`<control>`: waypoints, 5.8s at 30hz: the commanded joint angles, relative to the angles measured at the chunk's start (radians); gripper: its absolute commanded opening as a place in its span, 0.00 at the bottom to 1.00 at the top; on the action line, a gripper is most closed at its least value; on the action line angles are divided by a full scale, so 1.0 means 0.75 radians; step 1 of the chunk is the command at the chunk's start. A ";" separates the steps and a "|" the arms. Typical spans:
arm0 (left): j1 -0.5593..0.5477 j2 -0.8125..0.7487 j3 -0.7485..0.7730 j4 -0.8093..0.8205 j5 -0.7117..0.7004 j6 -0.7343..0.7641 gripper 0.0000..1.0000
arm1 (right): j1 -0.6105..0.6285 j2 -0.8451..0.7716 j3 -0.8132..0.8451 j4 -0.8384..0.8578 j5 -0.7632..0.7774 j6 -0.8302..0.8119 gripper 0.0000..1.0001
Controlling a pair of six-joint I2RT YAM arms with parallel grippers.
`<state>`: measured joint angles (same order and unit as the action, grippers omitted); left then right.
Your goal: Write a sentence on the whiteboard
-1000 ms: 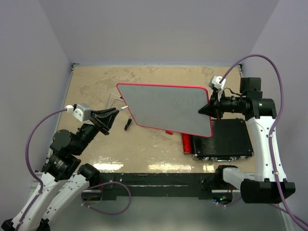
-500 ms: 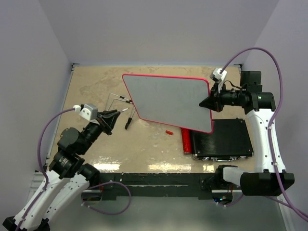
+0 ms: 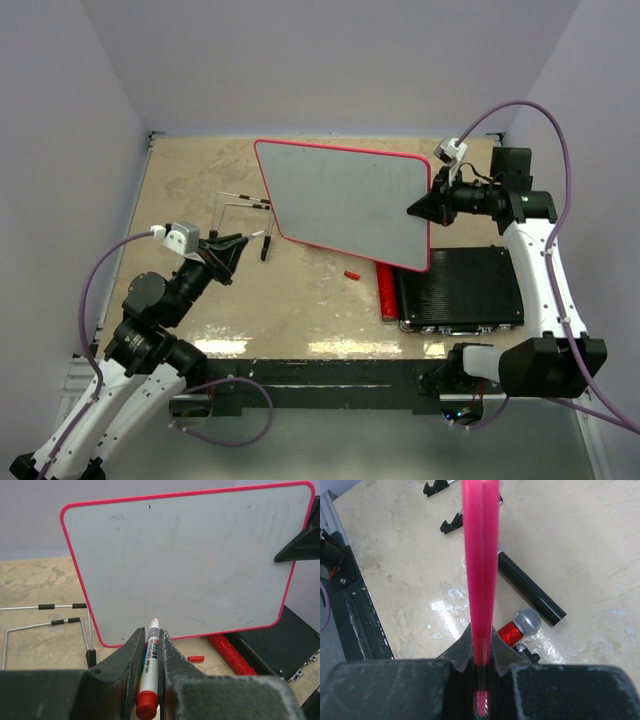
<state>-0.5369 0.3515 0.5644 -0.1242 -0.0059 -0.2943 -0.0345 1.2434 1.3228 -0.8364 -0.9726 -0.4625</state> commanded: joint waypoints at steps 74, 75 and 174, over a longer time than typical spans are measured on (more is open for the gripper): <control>0.010 0.218 -0.041 0.769 -0.168 -0.088 0.00 | 0.071 0.017 -0.046 0.291 -0.176 0.408 0.00; 0.012 0.229 -0.041 0.783 -0.158 -0.096 0.00 | 0.071 0.013 -0.054 0.295 -0.174 0.416 0.00; 0.775 0.991 -0.315 2.017 0.640 -0.640 0.00 | 0.036 0.214 0.091 -0.118 -0.219 -0.068 0.00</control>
<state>0.0372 1.0649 0.2729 1.2770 0.4706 -0.7830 -0.0185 1.4162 1.3815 -0.9192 -1.0962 -0.4751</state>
